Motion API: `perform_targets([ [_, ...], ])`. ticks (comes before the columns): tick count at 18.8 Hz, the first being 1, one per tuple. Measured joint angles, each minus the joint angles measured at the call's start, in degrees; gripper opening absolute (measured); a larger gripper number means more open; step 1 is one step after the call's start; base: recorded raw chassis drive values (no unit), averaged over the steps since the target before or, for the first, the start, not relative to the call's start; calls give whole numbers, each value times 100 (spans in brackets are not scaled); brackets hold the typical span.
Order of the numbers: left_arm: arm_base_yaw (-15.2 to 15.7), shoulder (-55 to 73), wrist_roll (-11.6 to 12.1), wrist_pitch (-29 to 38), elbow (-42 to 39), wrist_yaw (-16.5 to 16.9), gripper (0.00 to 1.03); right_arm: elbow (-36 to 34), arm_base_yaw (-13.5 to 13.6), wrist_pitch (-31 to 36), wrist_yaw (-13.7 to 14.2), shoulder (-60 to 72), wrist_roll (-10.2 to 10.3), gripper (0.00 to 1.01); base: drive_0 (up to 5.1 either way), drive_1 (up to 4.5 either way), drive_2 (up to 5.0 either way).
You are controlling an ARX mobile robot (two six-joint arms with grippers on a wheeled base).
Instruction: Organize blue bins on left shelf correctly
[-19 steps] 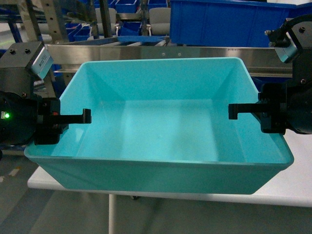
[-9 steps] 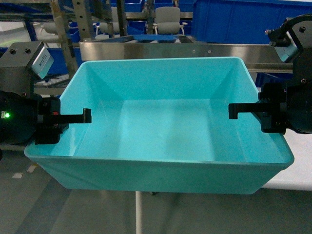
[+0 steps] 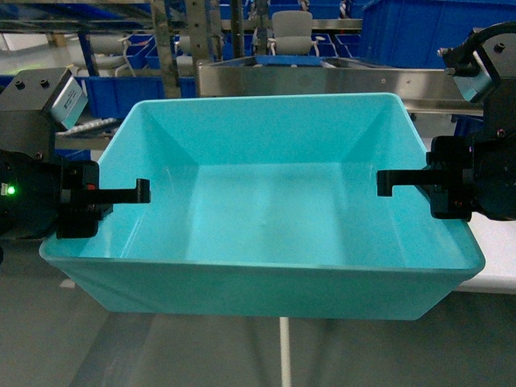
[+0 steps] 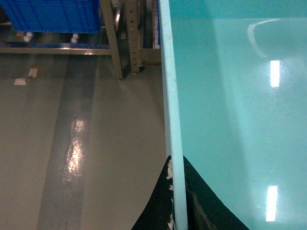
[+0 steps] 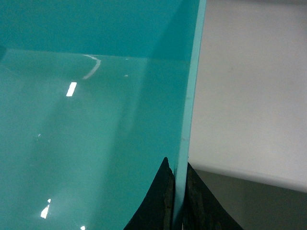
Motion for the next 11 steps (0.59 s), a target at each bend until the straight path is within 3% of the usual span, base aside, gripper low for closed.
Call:
perform_targets([
  [8,0,0,0,20,0,0,2,0,-2,24,-2,-2,0,2,-492,143,332],
  [11,22,0,0,2,0,-2,2,-4,28,11,2,0,4,2,-15,-15,-15],
])
